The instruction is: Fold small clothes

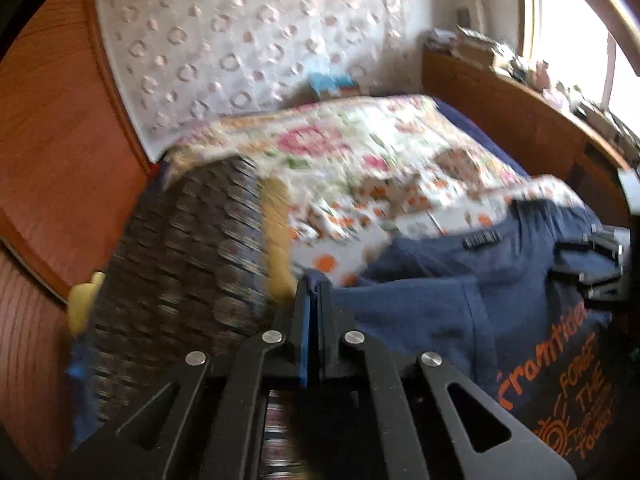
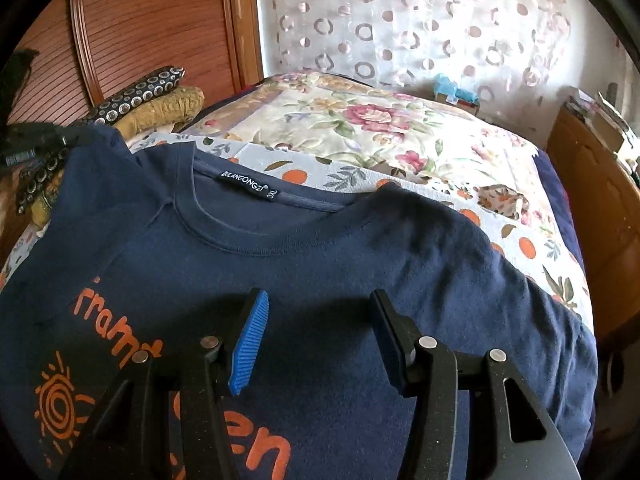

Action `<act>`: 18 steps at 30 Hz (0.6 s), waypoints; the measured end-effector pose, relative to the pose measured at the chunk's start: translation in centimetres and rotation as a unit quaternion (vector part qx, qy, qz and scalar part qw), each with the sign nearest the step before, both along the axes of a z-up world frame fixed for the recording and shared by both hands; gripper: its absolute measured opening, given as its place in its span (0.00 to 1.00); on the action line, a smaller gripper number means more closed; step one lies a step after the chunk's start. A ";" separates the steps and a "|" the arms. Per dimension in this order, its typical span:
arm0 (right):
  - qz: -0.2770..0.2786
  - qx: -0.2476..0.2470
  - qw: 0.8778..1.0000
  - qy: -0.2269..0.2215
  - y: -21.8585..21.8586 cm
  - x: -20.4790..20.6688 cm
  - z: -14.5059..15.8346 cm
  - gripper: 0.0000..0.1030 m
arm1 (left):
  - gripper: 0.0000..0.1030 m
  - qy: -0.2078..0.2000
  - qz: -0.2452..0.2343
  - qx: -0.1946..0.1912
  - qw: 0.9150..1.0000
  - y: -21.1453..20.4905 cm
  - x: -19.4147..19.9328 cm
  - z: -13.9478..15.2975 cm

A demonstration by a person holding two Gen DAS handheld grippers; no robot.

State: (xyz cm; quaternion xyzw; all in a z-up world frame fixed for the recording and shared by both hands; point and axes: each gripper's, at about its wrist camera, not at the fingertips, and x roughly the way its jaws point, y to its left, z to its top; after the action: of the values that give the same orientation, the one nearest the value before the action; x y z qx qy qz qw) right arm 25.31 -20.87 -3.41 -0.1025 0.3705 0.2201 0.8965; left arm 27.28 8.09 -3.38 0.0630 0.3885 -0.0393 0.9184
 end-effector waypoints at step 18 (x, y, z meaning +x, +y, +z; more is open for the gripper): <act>0.001 -0.001 1.000 -0.001 -1.3 1.4 -0.4 0.54 | 0.45 -0.066 -0.007 -0.026 0.997 0.9 -3.8 2.6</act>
State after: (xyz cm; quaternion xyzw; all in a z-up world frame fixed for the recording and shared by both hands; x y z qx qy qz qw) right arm 26.70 -22.18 -3.85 -0.1036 0.3700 0.2209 0.8964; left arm 23.44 9.01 -0.76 0.0442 0.3250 -0.0512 0.9433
